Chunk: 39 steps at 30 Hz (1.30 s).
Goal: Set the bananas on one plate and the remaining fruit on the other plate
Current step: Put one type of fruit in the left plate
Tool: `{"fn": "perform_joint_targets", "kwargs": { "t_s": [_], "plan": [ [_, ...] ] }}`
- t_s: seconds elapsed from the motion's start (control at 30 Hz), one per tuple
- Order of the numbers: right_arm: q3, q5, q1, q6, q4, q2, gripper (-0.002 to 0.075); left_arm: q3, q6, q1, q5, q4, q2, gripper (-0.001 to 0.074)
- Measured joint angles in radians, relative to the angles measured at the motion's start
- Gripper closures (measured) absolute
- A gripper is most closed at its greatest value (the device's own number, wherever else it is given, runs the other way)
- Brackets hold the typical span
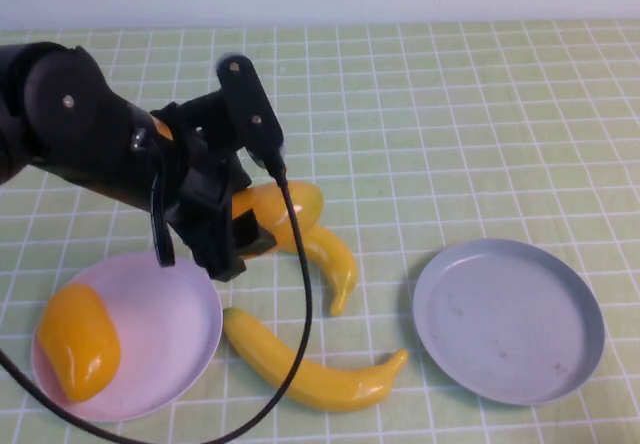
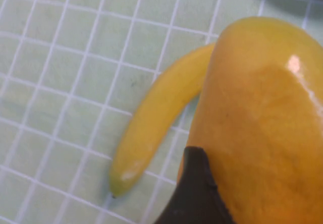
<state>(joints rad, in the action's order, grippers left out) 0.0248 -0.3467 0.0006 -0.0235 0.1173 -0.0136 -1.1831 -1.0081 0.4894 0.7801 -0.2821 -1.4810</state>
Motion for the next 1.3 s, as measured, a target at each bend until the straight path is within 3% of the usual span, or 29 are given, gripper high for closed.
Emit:
{"fn": "perform_joint_targets", "kwargs": {
  "t_s": [0.23,0.47,0.77,1.3],
  "plan": [
    [0.0,0.0,0.0,0.0,0.0,0.0,0.0742,0.0,0.678,0.0,0.147,0.077,0.014,0.0271],
    [0.0,0.0,0.0,0.0,0.0,0.0,0.0742,0.0,1.194,0.0,0.295,0.421,0.004,0.0271],
    [0.0,0.0,0.0,0.0,0.0,0.0,0.0742,0.0,1.272,0.0,0.339,0.485,-0.087,0.0272],
    [0.0,0.0,0.0,-0.002,0.0,0.0,0.0742,0.0,1.24,0.0,0.297,0.382,-0.181,0.0273]
  ]
}}
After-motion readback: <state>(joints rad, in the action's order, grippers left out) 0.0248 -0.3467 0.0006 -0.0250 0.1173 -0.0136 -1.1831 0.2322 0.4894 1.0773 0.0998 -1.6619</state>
